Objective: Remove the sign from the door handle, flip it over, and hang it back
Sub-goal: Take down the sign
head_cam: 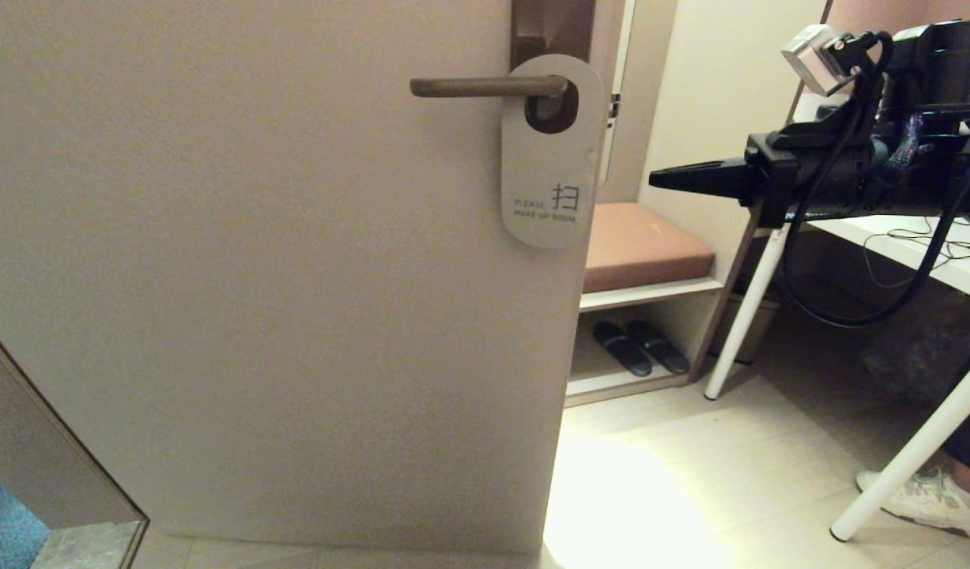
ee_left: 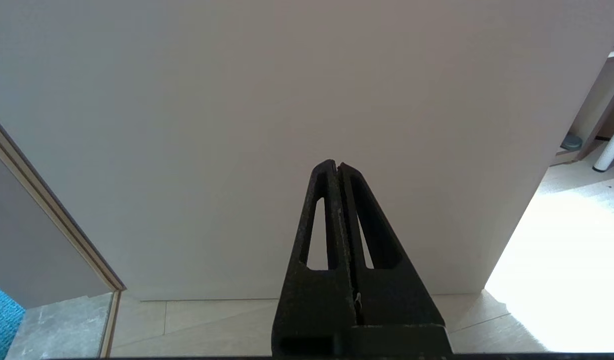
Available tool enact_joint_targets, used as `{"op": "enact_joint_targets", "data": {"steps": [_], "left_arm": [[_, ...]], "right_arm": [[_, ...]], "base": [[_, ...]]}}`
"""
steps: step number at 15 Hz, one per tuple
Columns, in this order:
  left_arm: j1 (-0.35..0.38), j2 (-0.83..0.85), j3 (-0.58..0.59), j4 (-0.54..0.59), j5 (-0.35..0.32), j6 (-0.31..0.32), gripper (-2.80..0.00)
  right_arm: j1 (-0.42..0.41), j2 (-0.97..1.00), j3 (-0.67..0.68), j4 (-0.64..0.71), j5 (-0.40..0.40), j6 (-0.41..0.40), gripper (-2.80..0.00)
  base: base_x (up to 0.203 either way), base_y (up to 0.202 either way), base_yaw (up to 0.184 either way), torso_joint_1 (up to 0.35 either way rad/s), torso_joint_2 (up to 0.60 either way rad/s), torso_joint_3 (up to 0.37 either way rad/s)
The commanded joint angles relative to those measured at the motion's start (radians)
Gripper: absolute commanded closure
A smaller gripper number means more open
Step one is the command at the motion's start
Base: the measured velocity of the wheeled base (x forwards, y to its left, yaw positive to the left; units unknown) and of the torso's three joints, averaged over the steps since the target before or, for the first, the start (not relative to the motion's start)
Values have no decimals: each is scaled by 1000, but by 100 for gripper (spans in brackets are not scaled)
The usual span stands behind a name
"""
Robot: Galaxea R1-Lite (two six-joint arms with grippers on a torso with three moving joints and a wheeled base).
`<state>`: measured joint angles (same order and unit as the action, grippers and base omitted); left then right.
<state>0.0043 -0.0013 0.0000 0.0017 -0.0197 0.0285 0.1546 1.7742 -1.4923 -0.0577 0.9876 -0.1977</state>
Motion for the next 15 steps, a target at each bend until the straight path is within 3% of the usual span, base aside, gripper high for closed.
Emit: {"op": "enact_joint_targets", "data": {"steps": [1, 3, 4, 15], "left_arm": [[0, 1, 0, 1, 0, 1, 0], [0, 1, 0, 0, 0, 1, 0], [0, 1, 0, 0, 0, 0, 0], [0, 1, 0, 0, 0, 1, 0]], "right_arm": [[9, 19, -3, -1, 9, -23, 0], [9, 25, -3, -1, 9, -42, 0], [9, 25, -2, 1, 8, -43, -280], [77, 57, -21, 1, 7, -35, -280]], "base": [[0, 0, 0, 0, 0, 0], [0, 0, 0, 0, 0, 0], [0, 0, 0, 0, 0, 0], [0, 0, 0, 0, 0, 0]]}}
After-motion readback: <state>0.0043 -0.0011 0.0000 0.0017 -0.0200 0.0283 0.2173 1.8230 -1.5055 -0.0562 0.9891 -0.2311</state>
